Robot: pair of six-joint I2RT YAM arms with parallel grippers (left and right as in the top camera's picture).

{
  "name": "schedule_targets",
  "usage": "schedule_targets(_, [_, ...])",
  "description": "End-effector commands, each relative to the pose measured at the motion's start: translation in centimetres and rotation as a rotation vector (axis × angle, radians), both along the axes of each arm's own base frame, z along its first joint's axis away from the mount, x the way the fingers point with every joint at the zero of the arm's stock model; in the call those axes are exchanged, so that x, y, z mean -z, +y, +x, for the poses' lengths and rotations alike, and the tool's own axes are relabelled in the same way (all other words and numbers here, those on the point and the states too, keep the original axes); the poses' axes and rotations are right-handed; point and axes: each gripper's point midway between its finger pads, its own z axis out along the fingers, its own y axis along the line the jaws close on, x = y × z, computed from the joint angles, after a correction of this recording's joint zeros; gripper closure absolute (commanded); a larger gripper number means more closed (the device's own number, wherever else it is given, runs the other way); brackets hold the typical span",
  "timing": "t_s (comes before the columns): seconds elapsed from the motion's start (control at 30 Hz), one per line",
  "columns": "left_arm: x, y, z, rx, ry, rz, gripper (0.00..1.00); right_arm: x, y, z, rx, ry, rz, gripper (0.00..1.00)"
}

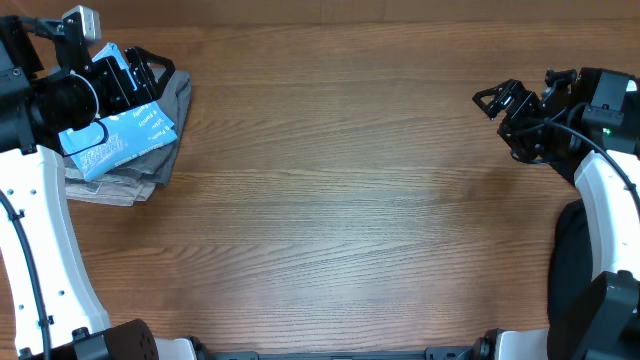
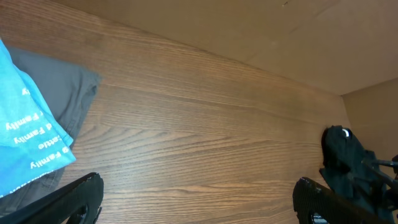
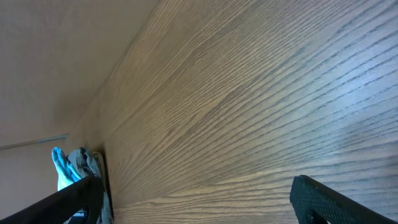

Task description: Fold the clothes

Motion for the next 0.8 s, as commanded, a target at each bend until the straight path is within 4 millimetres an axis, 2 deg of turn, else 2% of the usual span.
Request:
schedule_targets(0.0, [0.2, 0.0, 0.1, -0.007, 0.01, -0.003, 0.0, -0.4, 0.1, 0.1, -0.006, -0.014, 0.001, 0.0])
schedule_targets(0.1, [0.2, 0.0, 0.1, -0.007, 0.01, -0.003, 0.0, -1.3, 0.2, 0.0, -0.008, -0.037, -0.006, 0.0])
schedule_targets(0.17, [0.2, 0.0, 0.1, -0.007, 0.01, -0.003, 0.0, -3.0, 0.7, -0.4, -0.018, -0.078, -0.017, 0.0])
schedule_targets(0.37, [0.2, 0.0, 0.1, -0.007, 0.01, -0.003, 0.0, -10.5, 4.3, -3.2, -0.094, -0.28, -0.059, 0.0])
schedule_targets(0.57, [0.2, 0.0, 0.1, -0.007, 0.01, -0.003, 0.0, -18.2, 9.2, -9.0, -0.211, -0.519, -0.085, 0.0])
schedule_targets(0.6, [0.2, 0.0, 0.1, -0.007, 0.01, -0.003, 0.0, -19.2, 9.5, -9.8, -0.212, -0.554, -0.102, 0.0])
schedule_targets(0.67, [0.2, 0.0, 0.1, -0.007, 0.01, -0.003, 0.0, -21.1, 8.3, -11.3, -0.128, -0.63, -0.207, 0.0])
schedule_targets(0.77, [0.2, 0.0, 0.1, -0.007, 0.01, -0.003, 0.0, -23.6, 7.3, -13.6, -0.048, -0.719, -0.265, 0.0])
